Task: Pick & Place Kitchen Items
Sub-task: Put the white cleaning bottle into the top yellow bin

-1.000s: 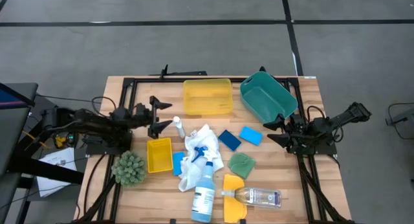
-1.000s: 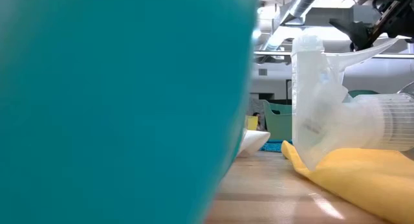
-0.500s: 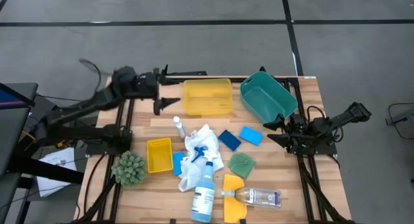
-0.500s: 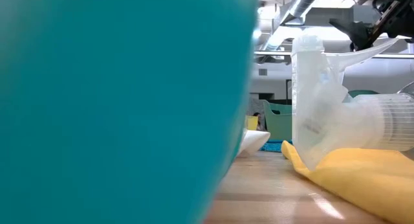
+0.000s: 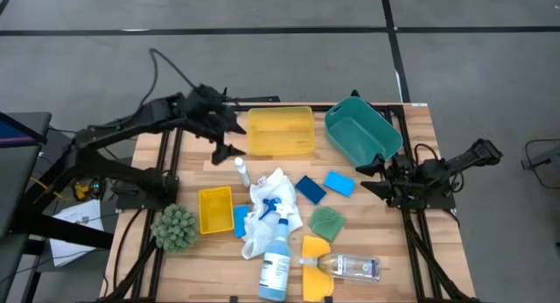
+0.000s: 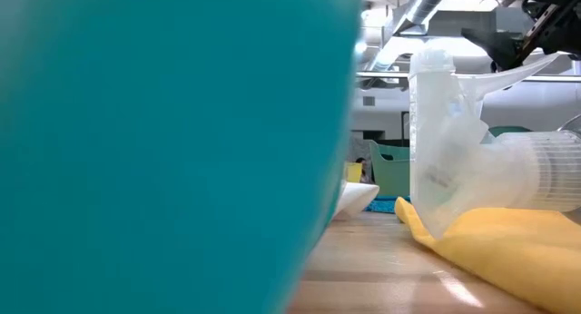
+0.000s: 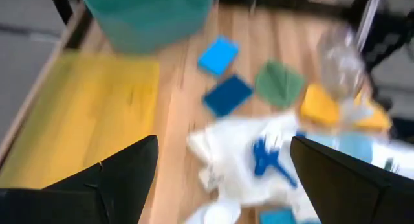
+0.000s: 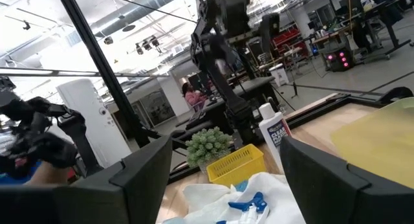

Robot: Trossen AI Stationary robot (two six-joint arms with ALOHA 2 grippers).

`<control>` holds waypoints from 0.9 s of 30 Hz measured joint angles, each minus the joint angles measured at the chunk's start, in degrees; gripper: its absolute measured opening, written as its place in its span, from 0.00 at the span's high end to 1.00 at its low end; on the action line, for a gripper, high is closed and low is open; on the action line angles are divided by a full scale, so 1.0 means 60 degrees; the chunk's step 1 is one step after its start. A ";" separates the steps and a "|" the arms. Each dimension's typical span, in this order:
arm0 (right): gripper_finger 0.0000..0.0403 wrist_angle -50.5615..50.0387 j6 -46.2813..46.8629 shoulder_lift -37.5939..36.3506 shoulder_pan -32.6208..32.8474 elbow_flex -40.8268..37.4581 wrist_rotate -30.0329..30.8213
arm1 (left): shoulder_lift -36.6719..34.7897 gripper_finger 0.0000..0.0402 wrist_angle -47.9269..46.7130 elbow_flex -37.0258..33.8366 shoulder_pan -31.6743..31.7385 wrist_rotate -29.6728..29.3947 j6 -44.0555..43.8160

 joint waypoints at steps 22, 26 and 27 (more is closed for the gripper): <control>0.31 -0.0024 0.0078 0.0000 -0.0004 -0.0002 0.0000 | 0.1569 0.13 -0.0817 -0.0004 -0.2147 -0.3184 0.0782; 0.31 -0.0002 0.0106 -0.0001 -0.0004 -0.0004 0.0000 | 0.1897 0.13 -0.0810 -0.0004 -0.2131 -0.3181 0.0739; 0.31 0.0002 0.0106 -0.0004 -0.0004 -0.0004 0.0000 | 0.1933 0.13 -0.0882 -0.0004 -0.2086 -0.3178 0.0723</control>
